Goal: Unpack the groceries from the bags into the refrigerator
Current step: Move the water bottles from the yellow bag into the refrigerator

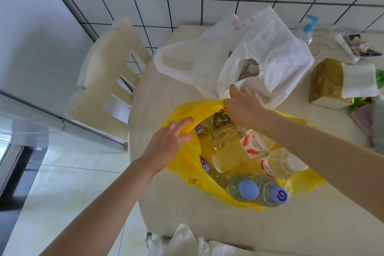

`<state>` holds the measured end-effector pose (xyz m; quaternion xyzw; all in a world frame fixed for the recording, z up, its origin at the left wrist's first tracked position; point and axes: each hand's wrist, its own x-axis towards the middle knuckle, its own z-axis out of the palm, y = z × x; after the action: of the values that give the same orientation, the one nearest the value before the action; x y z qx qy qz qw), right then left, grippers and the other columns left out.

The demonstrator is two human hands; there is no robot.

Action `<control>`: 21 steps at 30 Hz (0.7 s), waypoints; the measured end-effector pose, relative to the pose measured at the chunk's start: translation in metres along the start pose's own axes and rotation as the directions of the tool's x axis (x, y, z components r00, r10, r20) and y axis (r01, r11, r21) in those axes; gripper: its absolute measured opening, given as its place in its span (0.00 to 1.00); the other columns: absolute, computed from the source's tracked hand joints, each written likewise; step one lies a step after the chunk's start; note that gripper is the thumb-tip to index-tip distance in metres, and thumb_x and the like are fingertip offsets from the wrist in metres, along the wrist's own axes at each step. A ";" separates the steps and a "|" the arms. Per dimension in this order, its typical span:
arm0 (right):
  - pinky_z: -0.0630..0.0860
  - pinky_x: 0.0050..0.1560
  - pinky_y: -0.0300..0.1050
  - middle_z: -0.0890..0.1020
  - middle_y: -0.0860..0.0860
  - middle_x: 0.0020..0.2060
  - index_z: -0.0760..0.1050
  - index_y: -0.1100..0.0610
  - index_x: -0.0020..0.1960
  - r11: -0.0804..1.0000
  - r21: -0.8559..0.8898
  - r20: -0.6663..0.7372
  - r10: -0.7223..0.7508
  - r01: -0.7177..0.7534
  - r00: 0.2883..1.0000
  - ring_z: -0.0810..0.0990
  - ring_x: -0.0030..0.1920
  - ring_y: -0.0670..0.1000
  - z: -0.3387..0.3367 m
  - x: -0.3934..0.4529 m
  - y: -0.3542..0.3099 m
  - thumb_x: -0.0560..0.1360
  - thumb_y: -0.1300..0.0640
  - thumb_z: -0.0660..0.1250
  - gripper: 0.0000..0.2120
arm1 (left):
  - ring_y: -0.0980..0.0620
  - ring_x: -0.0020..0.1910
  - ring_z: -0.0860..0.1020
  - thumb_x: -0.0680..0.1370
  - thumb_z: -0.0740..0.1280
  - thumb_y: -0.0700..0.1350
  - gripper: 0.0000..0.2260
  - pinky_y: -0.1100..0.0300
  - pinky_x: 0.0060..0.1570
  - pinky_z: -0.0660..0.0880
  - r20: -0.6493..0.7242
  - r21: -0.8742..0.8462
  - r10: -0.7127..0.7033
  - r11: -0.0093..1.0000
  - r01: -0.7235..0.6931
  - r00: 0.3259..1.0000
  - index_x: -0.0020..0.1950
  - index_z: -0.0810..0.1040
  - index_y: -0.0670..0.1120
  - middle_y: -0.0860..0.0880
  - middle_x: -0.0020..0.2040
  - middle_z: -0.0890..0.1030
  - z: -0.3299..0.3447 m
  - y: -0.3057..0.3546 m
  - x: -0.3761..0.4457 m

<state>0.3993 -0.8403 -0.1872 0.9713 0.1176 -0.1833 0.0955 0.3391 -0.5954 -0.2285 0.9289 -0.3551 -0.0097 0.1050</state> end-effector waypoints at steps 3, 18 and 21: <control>0.70 0.41 0.49 0.69 0.56 0.55 0.75 0.56 0.53 0.996 0.043 -0.044 0.082 -0.080 0.996 0.73 0.50 0.58 -0.003 0.011 -0.008 0.74 0.63 0.60 0.10 | 0.41 0.48 0.80 0.68 0.73 0.33 0.21 0.53 0.38 0.79 0.032 0.064 -0.046 0.997 0.044 0.998 0.58 0.83 0.48 0.44 0.65 0.77 0.008 -0.009 0.001; 0.69 0.65 0.58 0.63 0.60 0.70 0.55 0.56 0.74 0.972 0.135 0.292 -0.222 0.190 0.930 0.65 0.68 0.63 0.025 0.042 -0.028 0.77 0.52 0.62 0.30 | 0.46 0.79 0.49 0.68 0.69 0.68 0.47 0.43 0.74 0.55 0.467 -0.014 -0.363 0.908 0.418 0.806 0.79 0.47 0.58 0.51 0.80 0.51 0.035 -0.051 -0.015; 0.73 0.58 0.50 0.74 0.54 0.62 0.65 0.55 0.70 0.924 0.292 0.241 -0.322 0.248 0.916 0.75 0.59 0.55 0.016 0.031 -0.018 0.79 0.51 0.60 0.21 | 0.45 0.79 0.49 0.69 0.70 0.66 0.45 0.42 0.74 0.54 0.469 -0.058 -0.355 0.901 0.429 0.809 0.79 0.50 0.56 0.51 0.80 0.51 0.032 -0.052 -0.016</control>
<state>0.4176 -0.8203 -0.2163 0.9110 0.2196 -0.3465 -0.0425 0.3584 -0.5534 -0.2712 0.9430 -0.1676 -0.2729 0.0908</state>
